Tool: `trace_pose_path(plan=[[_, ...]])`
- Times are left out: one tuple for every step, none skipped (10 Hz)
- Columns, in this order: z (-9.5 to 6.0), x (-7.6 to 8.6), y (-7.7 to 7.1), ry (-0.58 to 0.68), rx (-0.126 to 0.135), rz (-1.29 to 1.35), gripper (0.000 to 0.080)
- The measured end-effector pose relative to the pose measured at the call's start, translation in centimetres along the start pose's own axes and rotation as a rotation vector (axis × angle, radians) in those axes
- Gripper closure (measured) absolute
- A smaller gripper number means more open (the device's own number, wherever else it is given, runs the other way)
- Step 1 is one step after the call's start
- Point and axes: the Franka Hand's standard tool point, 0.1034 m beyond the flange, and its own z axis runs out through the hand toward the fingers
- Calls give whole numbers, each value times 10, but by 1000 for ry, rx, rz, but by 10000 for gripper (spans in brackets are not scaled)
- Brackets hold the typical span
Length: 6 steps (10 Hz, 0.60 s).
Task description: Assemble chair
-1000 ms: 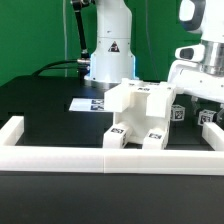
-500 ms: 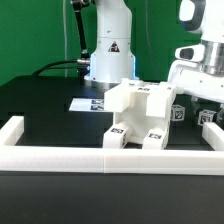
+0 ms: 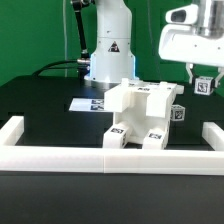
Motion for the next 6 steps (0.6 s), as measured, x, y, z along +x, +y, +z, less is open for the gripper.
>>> trace_pose_path(plan=[[-10,11,6,-4,7,-3,511],[-20,23,10,-4,11,-15,511],[-27,35,15,10,11,-40,511],[-31,44,14,5,-1,-89,511],[-29,43,12,8,-1,-86,511],[-28,42,13,7,-2,-87,511]])
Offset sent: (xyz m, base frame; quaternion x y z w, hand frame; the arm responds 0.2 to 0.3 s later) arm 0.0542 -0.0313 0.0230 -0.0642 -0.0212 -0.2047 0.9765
